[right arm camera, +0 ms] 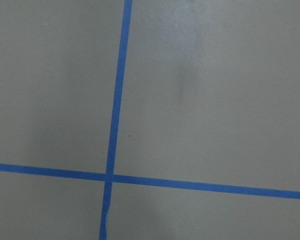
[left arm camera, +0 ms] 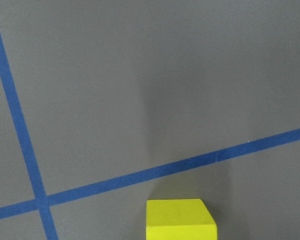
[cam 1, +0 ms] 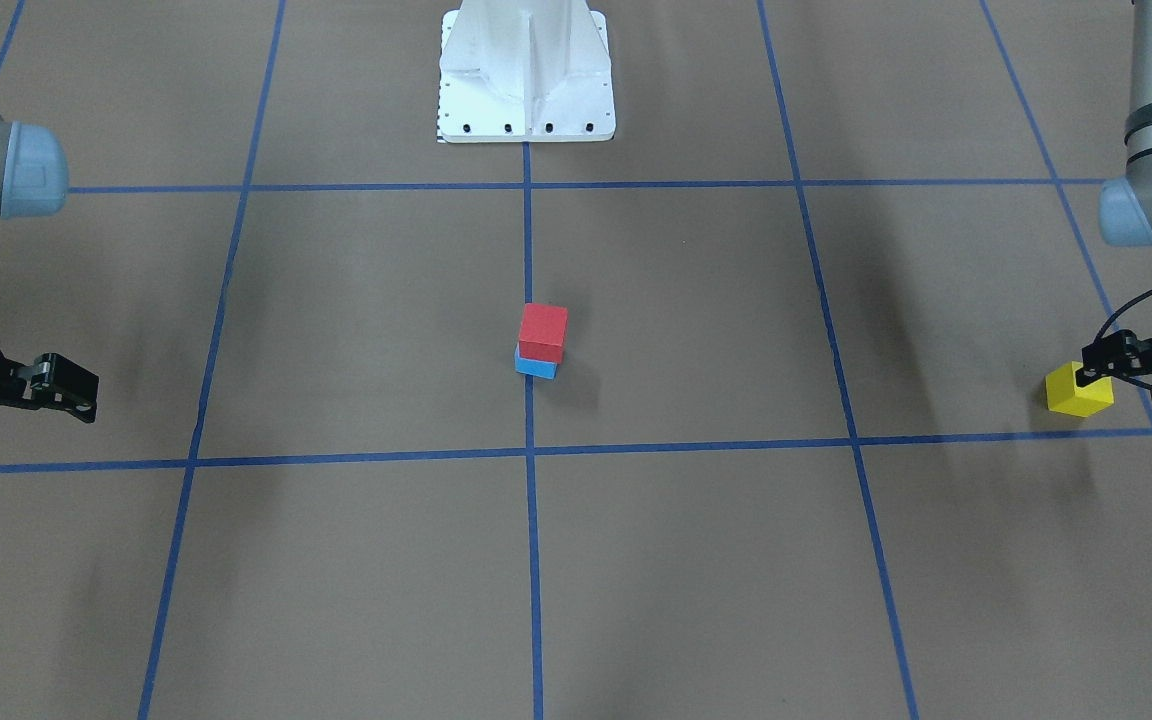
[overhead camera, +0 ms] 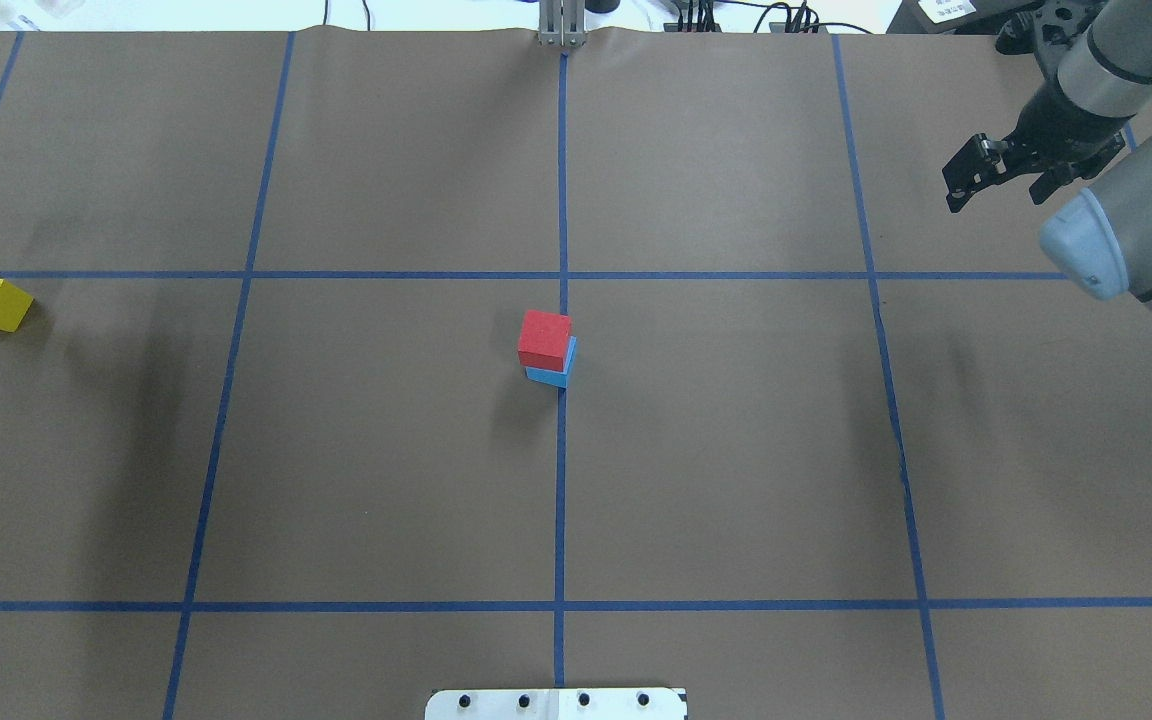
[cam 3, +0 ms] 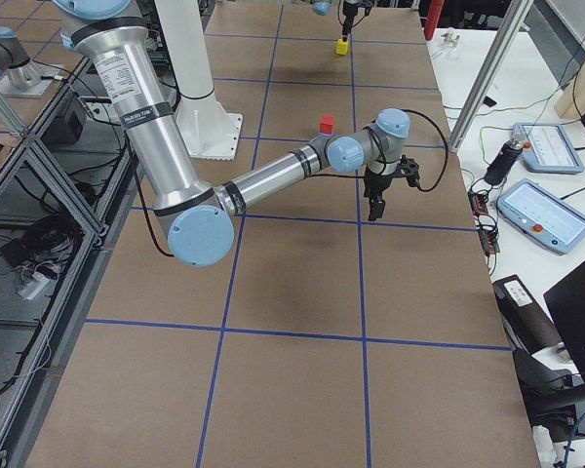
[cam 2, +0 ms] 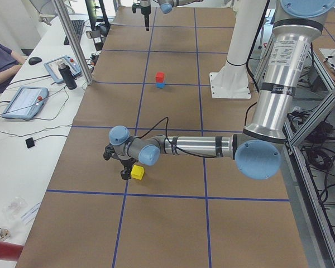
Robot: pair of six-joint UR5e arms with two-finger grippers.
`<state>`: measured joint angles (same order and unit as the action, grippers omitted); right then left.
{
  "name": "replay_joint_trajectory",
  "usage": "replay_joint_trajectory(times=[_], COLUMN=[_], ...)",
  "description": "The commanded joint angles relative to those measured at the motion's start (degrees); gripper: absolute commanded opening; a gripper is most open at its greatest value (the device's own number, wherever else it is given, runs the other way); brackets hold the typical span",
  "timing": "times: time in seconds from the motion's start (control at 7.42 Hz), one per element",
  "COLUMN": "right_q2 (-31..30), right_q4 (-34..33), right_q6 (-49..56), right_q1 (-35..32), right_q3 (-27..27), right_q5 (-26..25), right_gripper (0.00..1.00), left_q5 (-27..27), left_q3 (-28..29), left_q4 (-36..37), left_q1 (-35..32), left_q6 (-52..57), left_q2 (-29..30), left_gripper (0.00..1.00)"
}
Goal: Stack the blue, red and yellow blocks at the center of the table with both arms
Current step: 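Lower the left gripper and grasp the yellow cube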
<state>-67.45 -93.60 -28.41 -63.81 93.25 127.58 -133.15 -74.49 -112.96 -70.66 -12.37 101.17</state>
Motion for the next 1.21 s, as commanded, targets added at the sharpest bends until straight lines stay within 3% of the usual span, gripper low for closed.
replay_joint_trajectory(times=[0.0, 0.81, 0.94, 1.08], right_q2=[0.0, 0.0, 0.0, 0.0], right_q4=[0.0, 0.0, 0.0, 0.0], right_q6=[-0.1, -0.4, -0.2, -0.3], right_q1=[0.0, 0.0, -0.1, 0.0], right_q3=[0.0, 0.1, 0.2, 0.2], right_q5=[0.0, -0.1, 0.0, 0.0], right_gripper=[0.99, 0.99, 0.99, 0.99], left_q5=[0.1, 0.5, 0.4, 0.7], left_q3=[0.1, 5.6, 5.0, 3.6], left_q4=[-0.1, -7.5, -7.5, -7.4], left_q1=[1.3, 3.6, 3.7, 3.7], left_q6=[-1.3, -2.2, -3.0, -4.5], left_q2=[0.0, -0.1, -0.2, -0.2], left_gripper=[1.00, 0.99, 0.75, 0.17])
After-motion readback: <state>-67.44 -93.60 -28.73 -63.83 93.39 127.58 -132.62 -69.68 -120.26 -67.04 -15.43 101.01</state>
